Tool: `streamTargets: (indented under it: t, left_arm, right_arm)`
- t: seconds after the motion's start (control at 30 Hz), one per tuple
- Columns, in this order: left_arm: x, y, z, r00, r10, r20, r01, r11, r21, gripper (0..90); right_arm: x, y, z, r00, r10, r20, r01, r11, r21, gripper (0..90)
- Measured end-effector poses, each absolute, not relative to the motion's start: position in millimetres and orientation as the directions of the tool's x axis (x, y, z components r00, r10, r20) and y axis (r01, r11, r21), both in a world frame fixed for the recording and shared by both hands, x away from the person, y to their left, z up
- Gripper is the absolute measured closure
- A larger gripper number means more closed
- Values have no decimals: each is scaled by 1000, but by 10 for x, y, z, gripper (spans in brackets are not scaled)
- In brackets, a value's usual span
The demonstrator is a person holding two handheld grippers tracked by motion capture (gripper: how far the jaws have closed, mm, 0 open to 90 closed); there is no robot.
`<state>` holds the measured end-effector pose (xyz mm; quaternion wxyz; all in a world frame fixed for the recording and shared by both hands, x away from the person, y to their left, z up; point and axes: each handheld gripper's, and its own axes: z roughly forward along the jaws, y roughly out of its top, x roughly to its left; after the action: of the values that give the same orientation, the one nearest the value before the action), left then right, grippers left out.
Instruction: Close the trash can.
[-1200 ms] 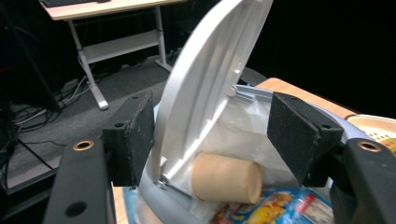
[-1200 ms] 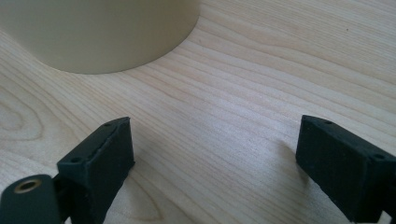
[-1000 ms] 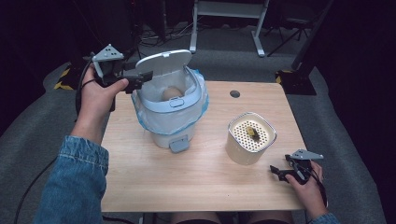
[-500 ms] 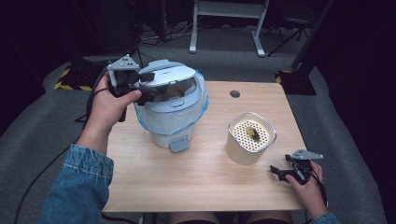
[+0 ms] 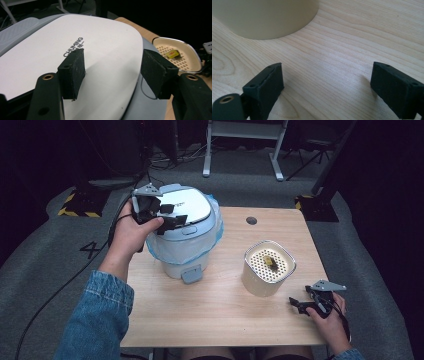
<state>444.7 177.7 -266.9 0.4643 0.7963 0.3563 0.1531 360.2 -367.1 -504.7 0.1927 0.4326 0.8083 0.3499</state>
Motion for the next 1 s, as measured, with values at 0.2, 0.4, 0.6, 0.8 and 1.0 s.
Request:
streamTargets:
  t: [0.2, 0.4, 0.6, 0.8, 1.0]
  left_arm:
    - [4477, 1733, -2705, 669, 743, -20, 395, -333, 856, 363]
    - [4489, 1719, -2728, 674, 738, -9, 378, -335, 863, 367]
    - [4482, 1710, -2741, 679, 734, 4, 363, -340, 867, 373]
    - [4464, 1675, -2718, 676, 736, 50, 361, -389, 848, 380]
    - [4468, 1660, -2735, 679, 732, 63, 345, -393, 852, 411]
  right_arm:
    - [3601, -3671, -5047, -551, 834, -9, 565, 381, 732, 113]
    - [3601, -3671, -5047, -551, 834, -9, 565, 381, 732, 113]
    - [3601, -3672, -5047, -552, 834, -9, 564, 382, 732, 113]
    - [3601, -3671, -5047, -552, 834, -9, 564, 381, 732, 113]
    - [3601, -3671, -5047, -552, 834, -8, 565, 381, 732, 114]
